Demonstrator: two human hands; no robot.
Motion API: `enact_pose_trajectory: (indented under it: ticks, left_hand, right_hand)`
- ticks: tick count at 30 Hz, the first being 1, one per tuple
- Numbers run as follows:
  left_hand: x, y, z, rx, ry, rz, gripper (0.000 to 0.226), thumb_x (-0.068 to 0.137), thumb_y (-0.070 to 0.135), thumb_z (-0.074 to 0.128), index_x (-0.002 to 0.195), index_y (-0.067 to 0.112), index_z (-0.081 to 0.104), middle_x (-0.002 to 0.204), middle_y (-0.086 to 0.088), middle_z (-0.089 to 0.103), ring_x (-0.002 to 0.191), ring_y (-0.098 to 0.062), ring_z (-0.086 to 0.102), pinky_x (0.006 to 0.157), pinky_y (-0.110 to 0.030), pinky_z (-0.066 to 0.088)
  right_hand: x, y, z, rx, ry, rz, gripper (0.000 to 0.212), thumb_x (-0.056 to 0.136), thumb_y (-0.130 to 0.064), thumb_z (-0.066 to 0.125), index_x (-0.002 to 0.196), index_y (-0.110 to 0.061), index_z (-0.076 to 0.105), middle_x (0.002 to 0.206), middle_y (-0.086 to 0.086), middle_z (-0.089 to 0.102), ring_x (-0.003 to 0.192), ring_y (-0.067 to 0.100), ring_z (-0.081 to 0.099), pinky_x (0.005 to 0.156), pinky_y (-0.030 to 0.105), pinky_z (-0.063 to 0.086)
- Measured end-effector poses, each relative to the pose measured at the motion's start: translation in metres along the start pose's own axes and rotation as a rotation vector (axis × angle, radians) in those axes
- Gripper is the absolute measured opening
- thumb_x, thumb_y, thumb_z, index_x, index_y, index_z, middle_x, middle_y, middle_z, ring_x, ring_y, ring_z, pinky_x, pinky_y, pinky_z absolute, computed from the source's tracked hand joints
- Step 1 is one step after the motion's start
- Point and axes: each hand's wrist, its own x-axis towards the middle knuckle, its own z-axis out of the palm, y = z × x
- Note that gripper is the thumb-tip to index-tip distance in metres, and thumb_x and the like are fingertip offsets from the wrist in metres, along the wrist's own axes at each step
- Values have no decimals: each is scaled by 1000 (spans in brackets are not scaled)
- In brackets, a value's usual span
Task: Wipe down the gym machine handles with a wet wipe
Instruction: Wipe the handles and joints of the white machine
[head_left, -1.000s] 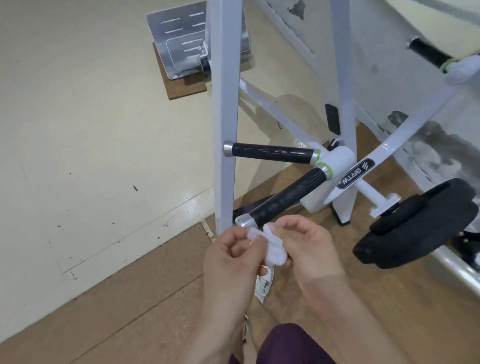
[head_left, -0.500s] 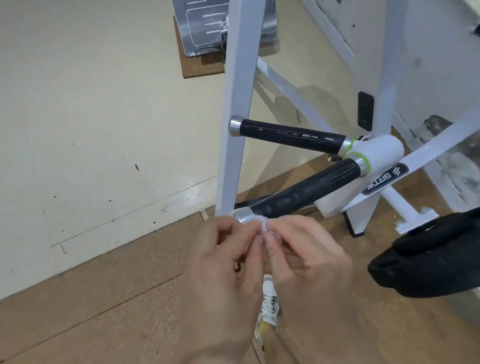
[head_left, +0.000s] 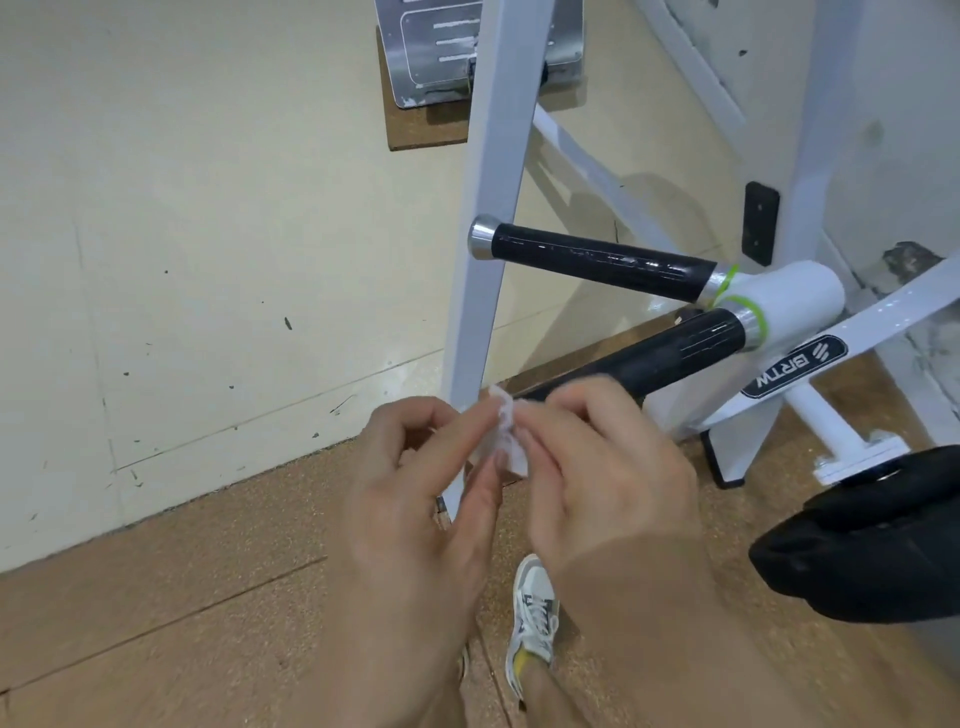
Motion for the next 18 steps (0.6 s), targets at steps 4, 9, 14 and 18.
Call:
enact_pose_trajectory:
  ticks: [4,9,14,18]
  left_hand:
    - [-4,-3,1,113,31,50,33,86,25,57,117,22,66,112,4,59,94,-13,56,82,-14,41]
    - [-2,0,0,168,-72,195,38,88,19,48,123,15,65,126,4,62,115,-10,54,98,-18,41]
    - [-4,-1,9,316,-133,254,42,94,34,47,124,10,63,127,-5,63,117,-24,58,94,-45,49]
    - [24,5,12,368,-229,244,44,91,37,46,127,17,61,101,5,69,88,-16,56,71,-21,37]
  right_hand:
    - [15,-4,12,29,21,57,14,76,-7,58,76,-5,72,76,7,60,60,24,57,49,32,49]
    - [9,0,15,66,33,60,28,83,-11,48,90,-6,75,86,6,64,73,24,62,63,34,52]
    - [-31,-1,4,202,70,146,42,86,-5,41,118,-10,68,124,-3,63,110,6,59,97,14,43]
    - [-44,3,6,284,70,216,52,79,7,50,122,-16,66,133,-10,58,118,0,55,101,15,41]
